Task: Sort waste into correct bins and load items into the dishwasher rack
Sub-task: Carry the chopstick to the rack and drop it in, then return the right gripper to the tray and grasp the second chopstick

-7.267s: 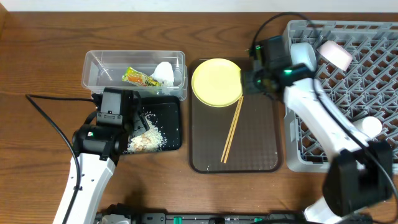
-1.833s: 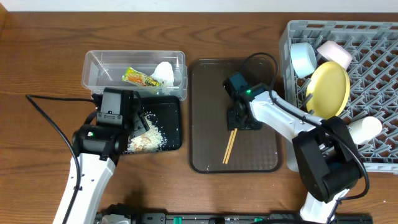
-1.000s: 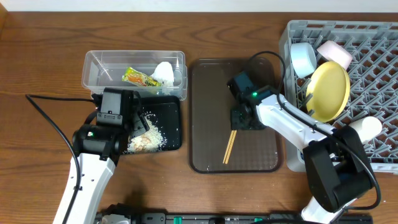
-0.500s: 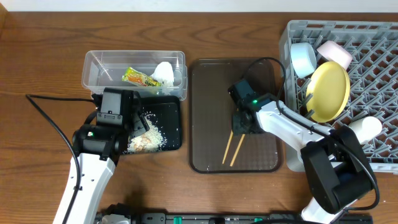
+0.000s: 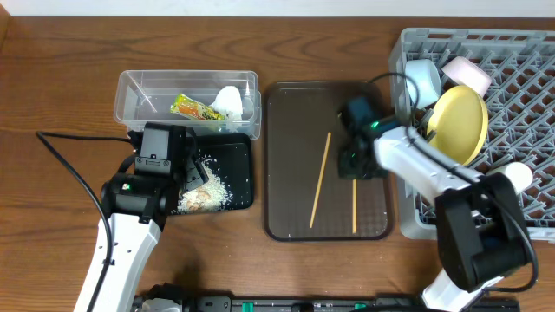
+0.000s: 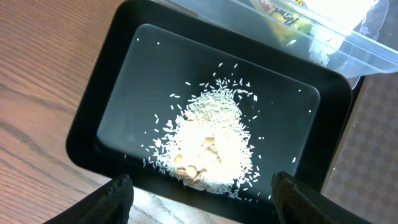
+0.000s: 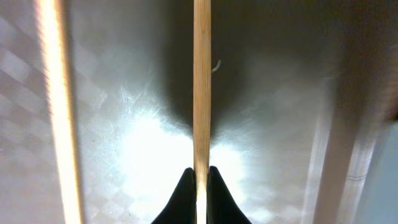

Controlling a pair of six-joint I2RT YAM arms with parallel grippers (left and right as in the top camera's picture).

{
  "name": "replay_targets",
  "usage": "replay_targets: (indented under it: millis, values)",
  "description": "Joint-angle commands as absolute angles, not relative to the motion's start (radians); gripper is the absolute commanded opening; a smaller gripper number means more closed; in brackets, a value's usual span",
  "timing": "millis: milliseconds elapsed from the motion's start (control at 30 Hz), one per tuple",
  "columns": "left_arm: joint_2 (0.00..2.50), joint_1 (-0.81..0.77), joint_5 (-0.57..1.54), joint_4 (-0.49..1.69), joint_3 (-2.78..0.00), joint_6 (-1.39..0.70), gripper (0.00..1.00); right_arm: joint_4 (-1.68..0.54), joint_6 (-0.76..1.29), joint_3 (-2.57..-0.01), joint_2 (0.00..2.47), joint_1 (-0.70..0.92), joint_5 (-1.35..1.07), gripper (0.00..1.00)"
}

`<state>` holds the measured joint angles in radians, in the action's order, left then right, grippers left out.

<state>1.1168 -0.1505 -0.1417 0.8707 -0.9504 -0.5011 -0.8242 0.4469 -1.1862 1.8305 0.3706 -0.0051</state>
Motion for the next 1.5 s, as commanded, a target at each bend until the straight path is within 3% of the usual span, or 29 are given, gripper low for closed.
replay_targets:
  millis: [0, 300, 667, 733, 800, 867, 1033, 1233, 1467]
  values:
    - [1.119, -0.144, -0.158, 0.875, -0.96, -0.511, 0.74, -0.899, 0.295, -1.324, 1.758, 0.3, -0.065, 0.01]
    - [1.119, -0.144, -0.158, 0.875, -0.96, -0.511, 0.74, -1.061, 0.07, -1.476, 1.692, 0.114, -0.068, 0.01]
    - [1.119, -0.144, -0.158, 0.874, -0.96, -0.511, 0.74, -1.079, 0.043, -1.411, 1.721, -0.027, -0.015, 0.01]
    - [1.119, -0.144, -0.158, 0.875, -0.96, -0.511, 0.74, -1.066, 0.043, -1.4, 1.721, -0.028, -0.004, 0.08]
    - [1.119, -0.144, -0.158, 0.875, -0.96, -0.511, 0.74, -1.054, 0.043, -1.399, 1.721, -0.028, 0.015, 0.33]
    - [1.119, -0.144, -0.158, 0.875, -0.96, -0.511, 0.74, -1.043, 0.043, -1.402, 1.717, -0.028, 0.05, 0.46]
    - [1.119, -0.144, -0.158, 0.875, -0.96, -0.511, 0.74, -1.04, 0.067, -1.451, 1.697, -0.021, -0.016, 0.47]
    - [1.119, -0.144, -0.158, 0.874, -0.96, -0.511, 0.74, -0.989, 0.067, -1.462, 1.681, 0.053, -0.341, 0.47]
    - [1.119, -0.144, -0.158, 0.875, -0.96, -0.511, 0.74, -0.928, 0.113, -1.409, 1.705, 0.266, -0.215, 0.51]
